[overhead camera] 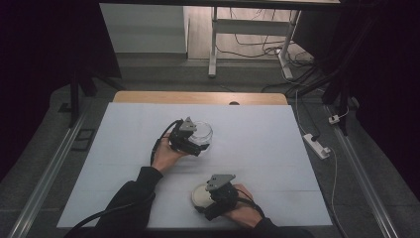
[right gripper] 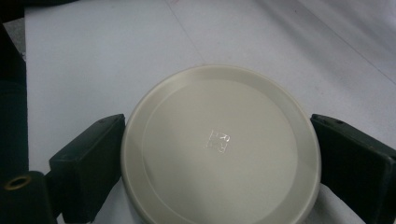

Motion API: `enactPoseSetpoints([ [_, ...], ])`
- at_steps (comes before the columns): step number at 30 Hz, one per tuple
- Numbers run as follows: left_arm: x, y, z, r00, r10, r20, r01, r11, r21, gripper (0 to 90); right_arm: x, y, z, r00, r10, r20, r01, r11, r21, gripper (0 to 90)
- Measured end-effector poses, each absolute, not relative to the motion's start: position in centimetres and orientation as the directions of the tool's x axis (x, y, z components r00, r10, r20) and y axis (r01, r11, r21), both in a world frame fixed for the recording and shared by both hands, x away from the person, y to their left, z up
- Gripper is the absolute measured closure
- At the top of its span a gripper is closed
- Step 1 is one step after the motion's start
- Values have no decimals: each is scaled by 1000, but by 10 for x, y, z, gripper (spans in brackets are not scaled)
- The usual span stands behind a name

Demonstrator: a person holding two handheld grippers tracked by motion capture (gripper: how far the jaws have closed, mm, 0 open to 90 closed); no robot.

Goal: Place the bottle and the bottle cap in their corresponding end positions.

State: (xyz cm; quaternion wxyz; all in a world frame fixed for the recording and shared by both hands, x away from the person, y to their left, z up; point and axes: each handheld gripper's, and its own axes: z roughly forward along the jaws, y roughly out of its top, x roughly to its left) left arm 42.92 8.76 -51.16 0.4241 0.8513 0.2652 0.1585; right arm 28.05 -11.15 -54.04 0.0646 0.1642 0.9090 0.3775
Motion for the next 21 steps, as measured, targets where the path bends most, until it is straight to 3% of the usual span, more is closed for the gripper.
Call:
enactPoseSetpoints([
  [21, 420, 100, -511, 805, 592, -37, 395, -488, 778, 0, 278, -119, -526, -928, 371, 20, 253, 591, 766, 25],
])
